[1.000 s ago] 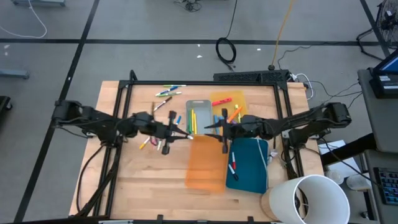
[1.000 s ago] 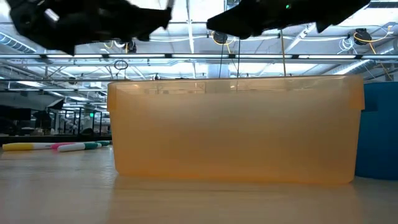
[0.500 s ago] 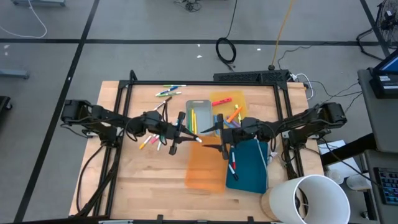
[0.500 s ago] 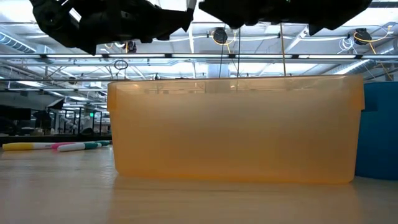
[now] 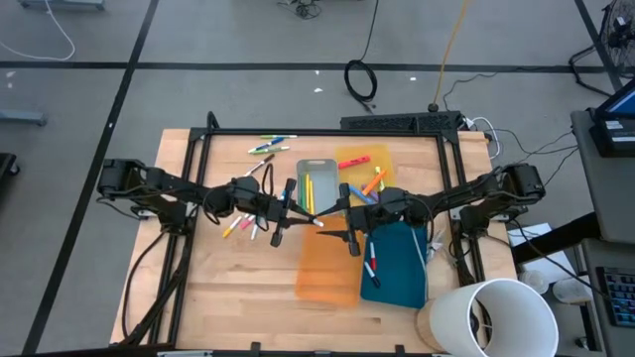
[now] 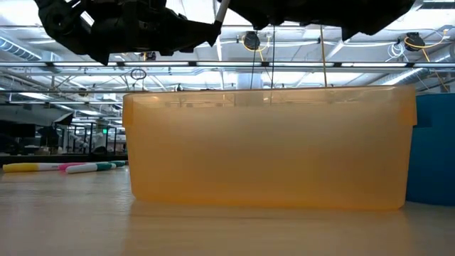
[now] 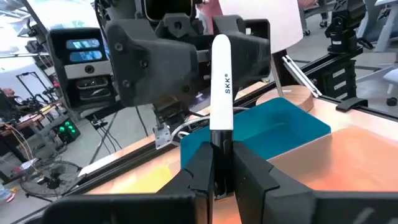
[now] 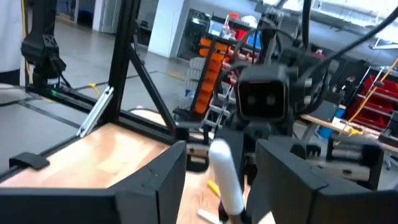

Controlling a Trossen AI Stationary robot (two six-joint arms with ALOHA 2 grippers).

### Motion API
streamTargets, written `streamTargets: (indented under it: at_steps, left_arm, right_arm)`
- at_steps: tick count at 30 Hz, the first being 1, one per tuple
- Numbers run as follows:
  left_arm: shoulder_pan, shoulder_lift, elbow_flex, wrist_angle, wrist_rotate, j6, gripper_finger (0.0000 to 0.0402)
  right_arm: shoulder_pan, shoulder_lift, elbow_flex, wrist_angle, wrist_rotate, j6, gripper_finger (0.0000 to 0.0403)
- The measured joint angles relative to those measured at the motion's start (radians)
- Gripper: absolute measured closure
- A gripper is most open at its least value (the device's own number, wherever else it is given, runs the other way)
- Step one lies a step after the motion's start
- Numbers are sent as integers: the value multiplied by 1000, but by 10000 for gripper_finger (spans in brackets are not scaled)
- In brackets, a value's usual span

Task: Pick & Place Markers
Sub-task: Put the white and black highlighter pen into the blue bin

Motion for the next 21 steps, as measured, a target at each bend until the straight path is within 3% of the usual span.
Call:
streamTargets:
  at_steps: [9,12,18,21]
  left_arm:
    - [1,0,0,-7,0,-1,365]
    - [5,0,0,-25,0,-1,365]
    - [13,0,1,-35,-5,-13,365]
    - [13,0,1,-37,-6,-20,365]
  right_arm:
    - [-24,2,-1,-27,-47,6,277]
    - [-35,1,-1,-22,-101,8,308]
    - [-48,1,-1,-18,-101,-8,381]
    - [-56,1,-1,-21,-103,-8,382]
